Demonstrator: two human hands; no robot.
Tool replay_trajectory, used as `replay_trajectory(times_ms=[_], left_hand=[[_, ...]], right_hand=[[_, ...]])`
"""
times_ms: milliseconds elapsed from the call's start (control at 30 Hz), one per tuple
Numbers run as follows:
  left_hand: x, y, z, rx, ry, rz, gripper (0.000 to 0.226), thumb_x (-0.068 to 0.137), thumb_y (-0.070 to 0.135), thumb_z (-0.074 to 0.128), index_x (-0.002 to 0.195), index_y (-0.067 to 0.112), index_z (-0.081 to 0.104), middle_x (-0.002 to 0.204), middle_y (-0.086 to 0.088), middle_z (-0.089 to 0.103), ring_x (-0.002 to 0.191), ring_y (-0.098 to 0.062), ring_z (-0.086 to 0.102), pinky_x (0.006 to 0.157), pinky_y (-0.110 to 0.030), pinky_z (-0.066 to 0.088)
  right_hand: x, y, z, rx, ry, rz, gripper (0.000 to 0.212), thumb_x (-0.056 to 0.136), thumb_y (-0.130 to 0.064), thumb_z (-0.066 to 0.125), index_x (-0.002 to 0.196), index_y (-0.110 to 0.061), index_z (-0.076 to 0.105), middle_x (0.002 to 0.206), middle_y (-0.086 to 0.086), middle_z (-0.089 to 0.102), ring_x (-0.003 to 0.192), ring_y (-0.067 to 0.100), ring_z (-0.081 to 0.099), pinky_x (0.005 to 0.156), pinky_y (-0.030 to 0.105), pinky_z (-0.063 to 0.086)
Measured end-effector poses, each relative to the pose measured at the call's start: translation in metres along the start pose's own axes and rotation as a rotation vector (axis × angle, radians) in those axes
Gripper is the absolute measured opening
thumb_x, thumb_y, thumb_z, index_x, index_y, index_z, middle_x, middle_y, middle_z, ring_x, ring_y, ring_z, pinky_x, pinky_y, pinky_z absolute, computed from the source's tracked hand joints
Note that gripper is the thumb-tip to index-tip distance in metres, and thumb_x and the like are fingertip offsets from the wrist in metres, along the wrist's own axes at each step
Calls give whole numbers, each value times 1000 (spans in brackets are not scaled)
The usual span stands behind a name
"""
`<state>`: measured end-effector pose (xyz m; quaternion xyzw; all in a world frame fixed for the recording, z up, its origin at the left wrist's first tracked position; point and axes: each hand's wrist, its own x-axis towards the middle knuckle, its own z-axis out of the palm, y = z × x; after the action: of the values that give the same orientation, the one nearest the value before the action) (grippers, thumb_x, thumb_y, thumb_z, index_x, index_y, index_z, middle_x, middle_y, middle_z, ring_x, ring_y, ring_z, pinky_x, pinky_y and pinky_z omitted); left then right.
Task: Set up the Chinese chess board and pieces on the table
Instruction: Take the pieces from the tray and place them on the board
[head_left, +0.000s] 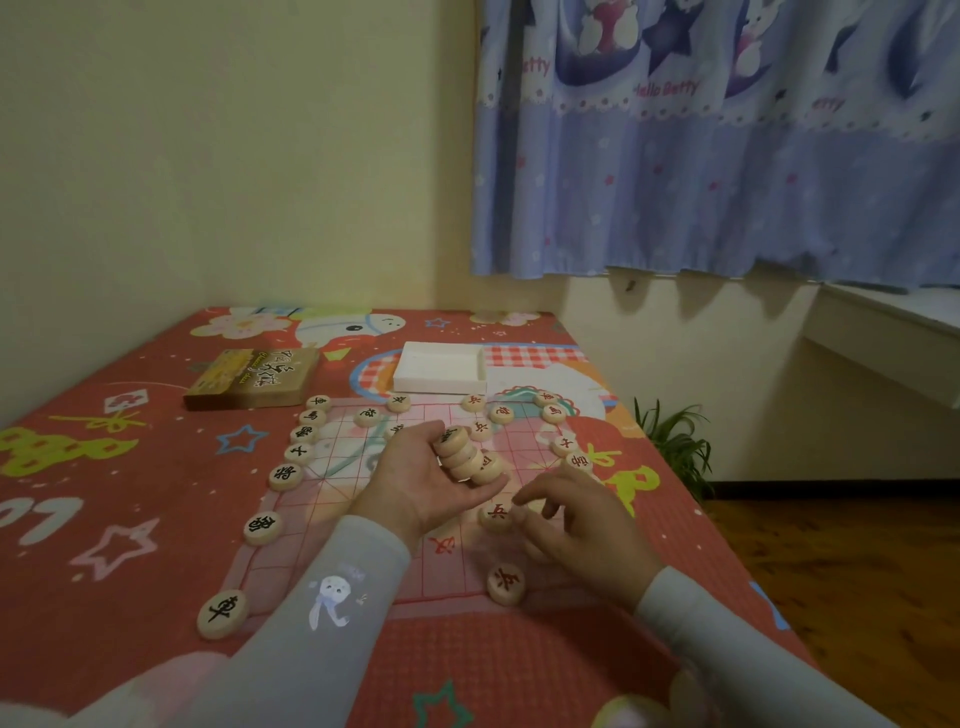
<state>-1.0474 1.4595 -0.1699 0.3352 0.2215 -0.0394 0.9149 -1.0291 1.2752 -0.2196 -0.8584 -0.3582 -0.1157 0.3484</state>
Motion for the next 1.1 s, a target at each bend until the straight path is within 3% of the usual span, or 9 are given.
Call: replay_trajectory(times_ms=[133, 233, 400, 500, 633, 767, 867, 967, 1100], left_hand=[[6, 0, 1, 14, -36, -31, 22, 97, 22, 40, 106, 7, 53, 95, -15, 51, 92, -31, 53, 85, -54, 49], [13, -1, 0, 43, -63, -66, 18, 96, 25, 38, 87, 12, 47, 71, -5, 39, 65, -20, 40, 76, -45, 52], [12, -2, 6, 73, -78, -100, 31, 101, 31, 31, 89, 10, 49, 49, -4, 44, 38, -18, 45, 53, -37, 54], [14, -6, 9, 163, -78, -104, 41, 101, 37, 31, 103, 7, 58, 59, -10, 58, 58, -22, 55, 83, -43, 49], [18, -5, 9, 234, -82, -105, 50, 101, 40, 26, 106, 6, 63, 64, -12, 66, 71, -25, 60, 76, -39, 47], [32, 3, -2, 150, -37, -94, 49, 100, 39, 31, 107, 2, 61, 75, -10, 54, 72, -24, 52, 95, -46, 42], [38, 16, -7, 115, -6, -55, 42, 101, 31, 35, 117, 0, 57, 108, -22, 58, 99, -38, 57, 87, -54, 48], [40, 28, -8, 110, 4, 5, 30, 98, 17, 39, 115, 0, 56, 109, -22, 55, 98, -38, 56, 79, -54, 48], [39, 42, -15, 109, -6, 63, 22, 95, 5, 40, 108, -2, 57, 108, -21, 52, 100, -35, 55, 82, -51, 50]], right_hand=[[21, -1, -8, 8, 79, 4, 15, 86, -39, 64, 95, -28, 69, 90, -14, 59, 83, 7, 56, 68, 9, 37], [37, -2, -10, 28, 104, 6, 13, 87, -38, 64, 98, -31, 66, 94, -14, 59, 86, 3, 56, 66, 11, 41], [61, -8, -2, 63, 84, 10, 27, 84, -40, 66, 108, -28, 64, 106, -13, 59, 96, 0, 53, 77, 18, 47], [69, -14, 4, 32, 36, 51, 35, 83, -41, 67, 115, -27, 62, 108, -15, 60, 98, 3, 53, 82, 22, 46], [76, -9, 11, 28, 44, 94, 32, 83, -35, 67, 114, -27, 64, 101, -13, 64, 94, 4, 55, 77, 15, 43], [81, 6, 6, 86, 129, 149, 32, 82, -34, 71, 113, -25, 66, 99, -15, 63, 91, 0, 56, 76, 15, 42], [82, 21, -6, 105, 176, 243, 35, 82, -31, 72, 114, -20, 67, 95, -12, 63, 86, -1, 58, 79, 21, 49], [80, 37, -15, 147, 222, 332, 37, 78, -37, 74, 110, -21, 69, 93, -9, 69, 88, 4, 64, 84, 30, 55], [77, 29, -4, 171, 123, 290, 28, 78, -36, 75, 102, -24, 69, 89, -13, 68, 83, 1, 64, 78, 25, 56]])
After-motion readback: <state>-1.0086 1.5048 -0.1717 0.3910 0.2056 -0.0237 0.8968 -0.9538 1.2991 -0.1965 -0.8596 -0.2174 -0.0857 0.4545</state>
